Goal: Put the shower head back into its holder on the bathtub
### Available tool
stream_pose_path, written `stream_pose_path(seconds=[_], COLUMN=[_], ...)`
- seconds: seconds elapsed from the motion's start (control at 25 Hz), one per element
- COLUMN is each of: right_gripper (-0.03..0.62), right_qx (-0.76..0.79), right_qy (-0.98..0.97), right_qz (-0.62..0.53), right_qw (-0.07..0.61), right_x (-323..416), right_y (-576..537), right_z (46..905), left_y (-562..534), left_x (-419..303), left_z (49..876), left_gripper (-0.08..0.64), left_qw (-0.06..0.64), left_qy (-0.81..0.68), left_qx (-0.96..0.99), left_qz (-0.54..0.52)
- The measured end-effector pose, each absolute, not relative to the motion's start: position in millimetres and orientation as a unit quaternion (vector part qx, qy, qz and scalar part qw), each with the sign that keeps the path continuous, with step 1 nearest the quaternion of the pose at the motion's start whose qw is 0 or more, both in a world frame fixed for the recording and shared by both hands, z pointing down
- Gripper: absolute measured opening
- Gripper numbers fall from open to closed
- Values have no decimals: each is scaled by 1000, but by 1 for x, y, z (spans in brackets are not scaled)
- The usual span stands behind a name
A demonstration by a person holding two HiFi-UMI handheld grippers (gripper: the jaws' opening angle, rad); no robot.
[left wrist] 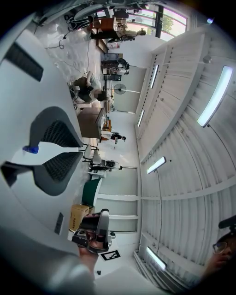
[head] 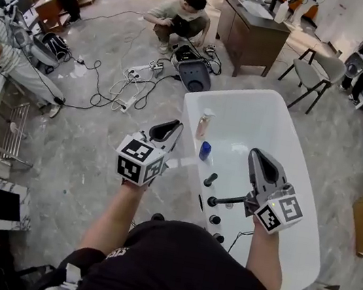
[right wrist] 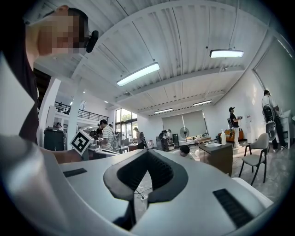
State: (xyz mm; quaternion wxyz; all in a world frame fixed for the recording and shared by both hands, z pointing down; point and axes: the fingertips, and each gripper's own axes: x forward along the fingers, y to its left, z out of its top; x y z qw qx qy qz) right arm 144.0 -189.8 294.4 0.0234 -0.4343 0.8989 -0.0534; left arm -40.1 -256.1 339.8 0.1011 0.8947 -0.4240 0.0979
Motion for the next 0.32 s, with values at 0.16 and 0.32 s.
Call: stream_pose_path(seconds=[0.16, 0.32], right_gripper=[11, 11], right_qx=[-429, -431], right_qy=[901, 900], right_qz=[-54, -55], right_qw=[23, 24], right_x=[136, 135], right_y=[-189, -184], right_z=[292, 288], left_y=[-256, -250], left_x=[-48, -49], left_z=[337, 333], left_gripper=[44, 44], left_qw=[100, 96], left_qy=[-428, -425], left_qx=[893, 895], left_qz=[97, 98])
